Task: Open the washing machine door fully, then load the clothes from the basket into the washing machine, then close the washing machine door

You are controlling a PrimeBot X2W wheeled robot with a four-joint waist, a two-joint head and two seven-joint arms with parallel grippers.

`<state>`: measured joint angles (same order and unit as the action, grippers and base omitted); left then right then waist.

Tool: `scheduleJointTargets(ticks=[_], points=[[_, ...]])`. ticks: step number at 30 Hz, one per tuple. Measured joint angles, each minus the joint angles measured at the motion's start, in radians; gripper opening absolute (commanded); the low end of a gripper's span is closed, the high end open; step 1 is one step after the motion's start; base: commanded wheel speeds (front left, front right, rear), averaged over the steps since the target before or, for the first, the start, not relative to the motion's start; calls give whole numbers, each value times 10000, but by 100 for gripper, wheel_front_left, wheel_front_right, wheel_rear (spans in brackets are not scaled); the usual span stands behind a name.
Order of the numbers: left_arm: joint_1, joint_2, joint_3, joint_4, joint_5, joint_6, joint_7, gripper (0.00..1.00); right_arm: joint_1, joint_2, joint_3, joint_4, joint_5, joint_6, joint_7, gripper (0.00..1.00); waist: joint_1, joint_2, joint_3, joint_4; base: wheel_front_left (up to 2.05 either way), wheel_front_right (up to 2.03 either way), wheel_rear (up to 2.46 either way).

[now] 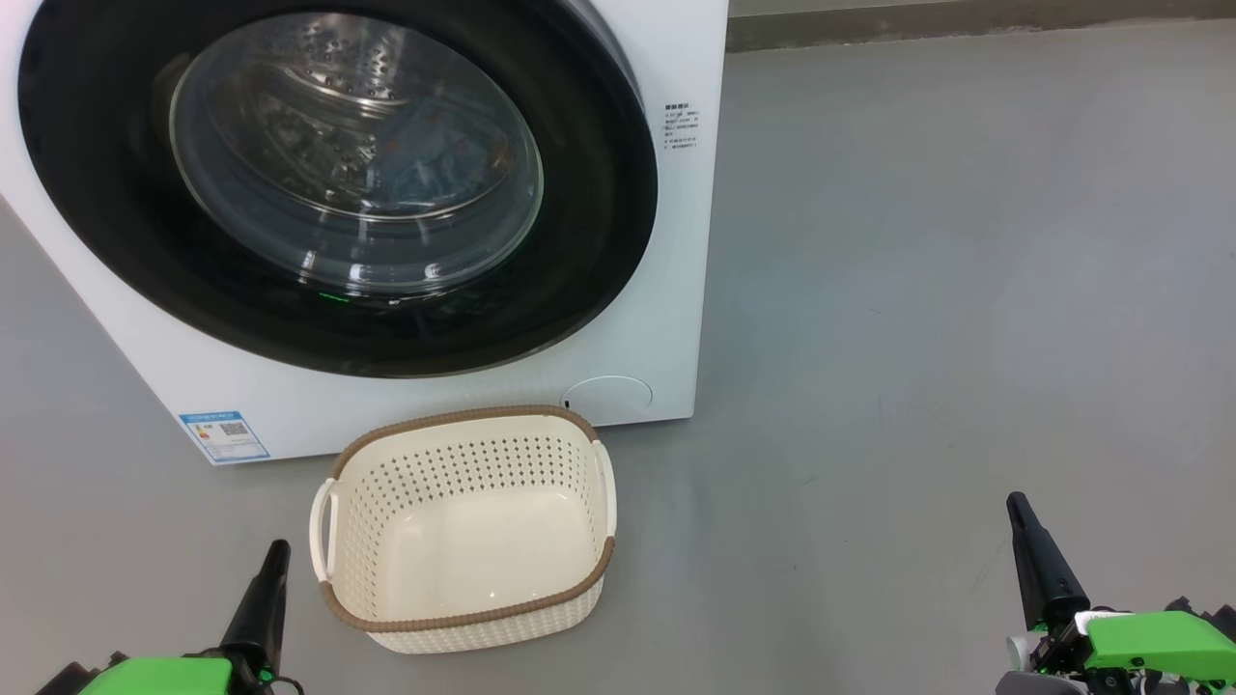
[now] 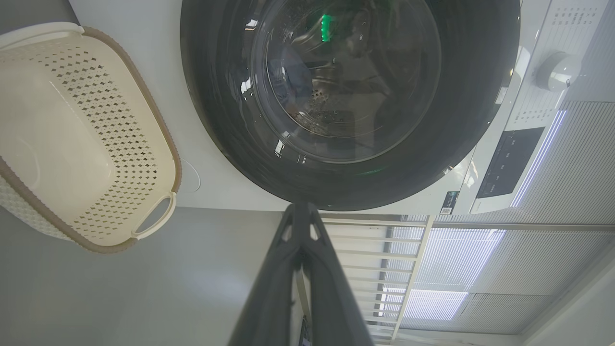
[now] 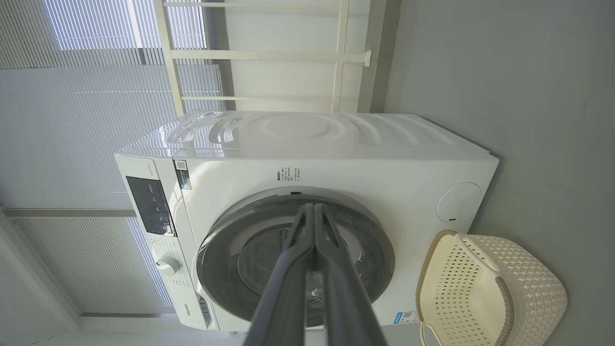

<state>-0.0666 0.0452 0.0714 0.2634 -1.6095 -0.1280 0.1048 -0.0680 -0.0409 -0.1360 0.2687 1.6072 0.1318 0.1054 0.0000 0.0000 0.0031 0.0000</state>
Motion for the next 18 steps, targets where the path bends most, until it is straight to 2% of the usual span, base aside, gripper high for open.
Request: scheduleJointTargets(ticks=[18], points=[[0,-8,21,0,4,0,8,0,0,0,-2,0,0,0,0,0,0,0,0,0,0,0,0]])
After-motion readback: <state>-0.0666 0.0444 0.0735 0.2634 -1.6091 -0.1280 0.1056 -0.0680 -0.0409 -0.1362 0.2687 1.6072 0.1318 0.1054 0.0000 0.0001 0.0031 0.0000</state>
